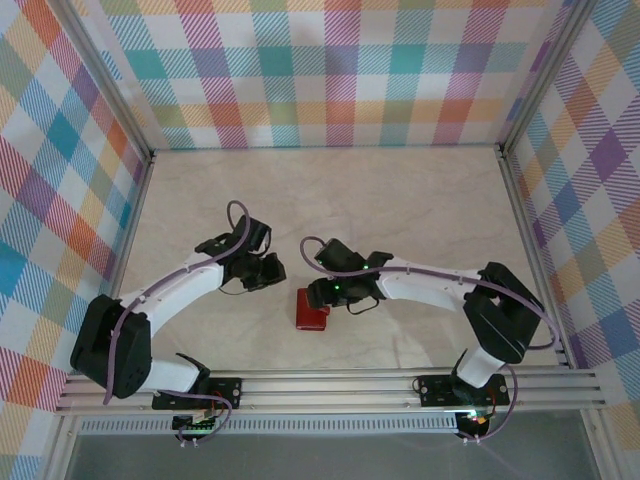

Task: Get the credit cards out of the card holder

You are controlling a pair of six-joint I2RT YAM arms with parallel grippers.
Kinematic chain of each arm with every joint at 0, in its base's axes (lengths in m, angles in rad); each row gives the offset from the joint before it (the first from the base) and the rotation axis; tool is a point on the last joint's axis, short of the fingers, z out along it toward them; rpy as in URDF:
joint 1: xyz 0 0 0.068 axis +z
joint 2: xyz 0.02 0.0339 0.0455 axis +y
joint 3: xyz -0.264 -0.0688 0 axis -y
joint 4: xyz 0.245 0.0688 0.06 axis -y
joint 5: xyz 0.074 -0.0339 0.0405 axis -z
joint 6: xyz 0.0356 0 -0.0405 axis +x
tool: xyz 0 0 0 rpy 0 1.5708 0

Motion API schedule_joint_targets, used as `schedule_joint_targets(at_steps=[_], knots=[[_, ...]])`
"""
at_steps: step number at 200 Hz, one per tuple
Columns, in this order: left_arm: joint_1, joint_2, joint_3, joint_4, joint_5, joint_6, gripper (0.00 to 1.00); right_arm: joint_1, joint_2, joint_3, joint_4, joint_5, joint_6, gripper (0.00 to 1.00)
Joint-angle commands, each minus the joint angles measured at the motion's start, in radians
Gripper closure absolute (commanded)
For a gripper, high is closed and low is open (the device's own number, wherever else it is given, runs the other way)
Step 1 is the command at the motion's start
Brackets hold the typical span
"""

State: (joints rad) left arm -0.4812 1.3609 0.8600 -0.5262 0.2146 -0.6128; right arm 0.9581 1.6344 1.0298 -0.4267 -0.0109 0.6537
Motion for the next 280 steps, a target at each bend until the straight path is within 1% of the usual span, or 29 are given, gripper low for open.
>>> schedule_joint_targets(at_steps=[1, 46, 68, 93, 126, 149, 174, 194, 220, 237, 257, 280], knots=[[0.006, -0.045, -0.03, -0.024, -0.014, 0.001, 0.78, 0.011, 0.048, 0.056, -0.116, -0.013, 0.125, 0.35], [0.007, -0.065, -0.078, 0.001, 0.003, -0.005, 0.74, 0.013, 0.124, 0.111, -0.146, -0.007, 0.127, 0.35], [0.006, -0.065, -0.082, 0.004, 0.015, -0.006, 0.73, 0.013, 0.122, 0.108, -0.166, 0.012, 0.132, 0.39], [0.0, -0.067, -0.081, 0.005, 0.022, -0.008, 0.71, 0.012, 0.098, 0.094, -0.177, 0.022, 0.135, 0.47], [-0.024, -0.052, -0.079, 0.01, 0.015, -0.022, 0.71, 0.013, 0.062, 0.065, -0.177, 0.044, 0.141, 0.63], [-0.06, -0.033, -0.067, 0.008, -0.005, -0.038, 0.7, 0.011, 0.048, 0.045, -0.165, 0.041, 0.139, 0.73], [-0.109, 0.006, -0.034, -0.007, -0.032, -0.049, 0.67, 0.011, 0.032, 0.021, -0.142, 0.041, 0.14, 0.87], [-0.149, 0.042, -0.008, -0.015, -0.044, -0.059, 0.64, 0.008, 0.003, -0.015, -0.093, 0.031, 0.148, 0.94], [-0.193, 0.085, 0.02, -0.01, -0.046, -0.07, 0.59, 0.007, -0.047, -0.06, -0.01, 0.001, 0.165, 0.97], [-0.214, 0.101, 0.031, 0.012, -0.027, -0.079, 0.56, 0.008, -0.081, -0.087, 0.044, -0.02, 0.184, 0.98], [-0.22, 0.101, 0.013, 0.074, 0.02, -0.1, 0.51, 0.008, -0.117, -0.11, 0.083, -0.032, 0.208, 0.99], [-0.221, 0.103, 0.007, 0.101, 0.055, -0.11, 0.49, 0.008, -0.163, -0.132, 0.108, -0.03, 0.229, 1.0]])
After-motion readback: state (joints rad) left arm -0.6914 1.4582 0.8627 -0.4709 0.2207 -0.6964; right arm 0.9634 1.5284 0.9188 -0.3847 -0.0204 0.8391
